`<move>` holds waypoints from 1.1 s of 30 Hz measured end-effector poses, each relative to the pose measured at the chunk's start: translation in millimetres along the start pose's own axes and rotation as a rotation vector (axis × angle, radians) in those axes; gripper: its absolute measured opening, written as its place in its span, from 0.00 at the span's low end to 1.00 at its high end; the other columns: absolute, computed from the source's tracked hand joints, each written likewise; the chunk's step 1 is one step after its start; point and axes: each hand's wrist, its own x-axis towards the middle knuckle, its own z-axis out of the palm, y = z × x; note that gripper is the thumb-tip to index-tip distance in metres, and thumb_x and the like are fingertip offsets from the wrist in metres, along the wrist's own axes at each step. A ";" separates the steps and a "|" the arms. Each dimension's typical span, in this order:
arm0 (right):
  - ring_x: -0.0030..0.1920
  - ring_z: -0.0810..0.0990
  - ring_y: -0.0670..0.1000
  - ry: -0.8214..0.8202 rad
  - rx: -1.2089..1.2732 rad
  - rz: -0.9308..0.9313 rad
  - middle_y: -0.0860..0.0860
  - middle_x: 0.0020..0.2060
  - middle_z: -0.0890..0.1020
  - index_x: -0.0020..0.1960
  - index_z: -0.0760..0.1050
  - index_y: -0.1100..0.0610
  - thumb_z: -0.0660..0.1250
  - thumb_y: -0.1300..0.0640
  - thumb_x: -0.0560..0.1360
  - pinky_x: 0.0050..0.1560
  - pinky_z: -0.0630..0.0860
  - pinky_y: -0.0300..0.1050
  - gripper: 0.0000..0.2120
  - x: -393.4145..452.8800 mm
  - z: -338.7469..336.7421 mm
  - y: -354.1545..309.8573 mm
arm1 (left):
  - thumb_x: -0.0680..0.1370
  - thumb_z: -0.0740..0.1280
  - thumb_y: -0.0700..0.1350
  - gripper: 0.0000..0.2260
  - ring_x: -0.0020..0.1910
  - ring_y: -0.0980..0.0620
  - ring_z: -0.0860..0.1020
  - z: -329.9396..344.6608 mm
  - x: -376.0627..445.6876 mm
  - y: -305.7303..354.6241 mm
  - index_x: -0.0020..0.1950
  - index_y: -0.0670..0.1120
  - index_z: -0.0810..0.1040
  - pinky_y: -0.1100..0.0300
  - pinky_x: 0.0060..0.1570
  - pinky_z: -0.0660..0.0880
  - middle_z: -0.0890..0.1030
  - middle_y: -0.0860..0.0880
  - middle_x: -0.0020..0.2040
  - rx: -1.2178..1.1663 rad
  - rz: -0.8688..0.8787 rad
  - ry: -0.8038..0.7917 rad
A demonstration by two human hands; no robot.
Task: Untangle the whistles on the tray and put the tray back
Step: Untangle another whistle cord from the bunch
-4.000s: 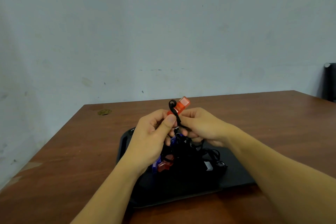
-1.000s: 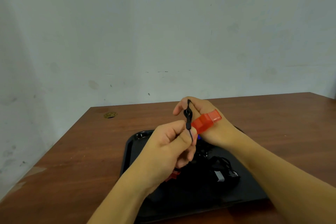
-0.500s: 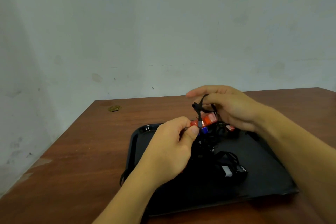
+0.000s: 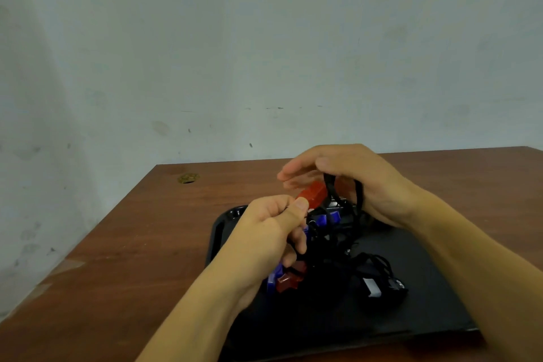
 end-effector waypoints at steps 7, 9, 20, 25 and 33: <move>0.57 0.84 0.59 0.033 0.207 0.265 0.52 0.61 0.83 0.67 0.74 0.42 0.73 0.40 0.71 0.49 0.82 0.51 0.26 -2.8 4.1 2.4 | 0.83 0.61 0.45 0.18 0.28 0.52 0.69 -1.9 2.2 2.8 0.34 0.45 0.71 0.60 0.26 0.63 0.68 0.47 0.31 -0.145 -0.010 0.098; 0.52 0.85 0.56 0.058 0.084 0.288 0.50 0.57 0.85 0.67 0.73 0.40 0.77 0.45 0.70 0.53 0.81 0.52 0.28 -3.7 6.0 4.4 | 0.84 0.61 0.45 0.18 0.28 0.51 0.68 -1.9 3.2 1.1 0.34 0.44 0.71 0.60 0.26 0.64 0.69 0.48 0.29 -0.078 -0.003 0.149; 0.45 0.80 0.47 -0.103 -0.267 0.346 0.47 0.51 0.87 0.54 0.84 0.49 0.69 0.38 0.75 0.46 0.75 0.42 0.17 -11.6 13.7 -0.3 | 0.85 0.59 0.47 0.17 0.26 0.49 0.67 -3.2 3.1 4.5 0.37 0.42 0.70 0.59 0.27 0.64 0.72 0.47 0.26 -0.025 0.038 0.309; 0.35 0.81 0.48 -0.124 -0.068 0.337 0.54 0.36 0.85 0.45 0.77 0.57 0.66 0.58 0.81 0.43 0.78 0.42 0.07 -13.3 21.1 6.5 | 0.84 0.59 0.48 0.17 0.25 0.50 0.65 -5.8 3.8 3.1 0.37 0.43 0.71 0.58 0.27 0.64 0.72 0.44 0.28 0.017 0.042 0.363; 0.21 0.64 0.42 0.092 -0.187 0.218 0.42 0.22 0.70 0.47 0.82 0.61 0.66 0.58 0.79 0.24 0.60 0.32 0.09 -9.6 7.2 -30.9 | 0.83 0.59 0.48 0.09 0.41 0.53 0.74 -6.8 2.3 -6.0 0.43 0.51 0.72 0.54 0.43 0.71 0.75 0.53 0.43 0.966 0.178 0.189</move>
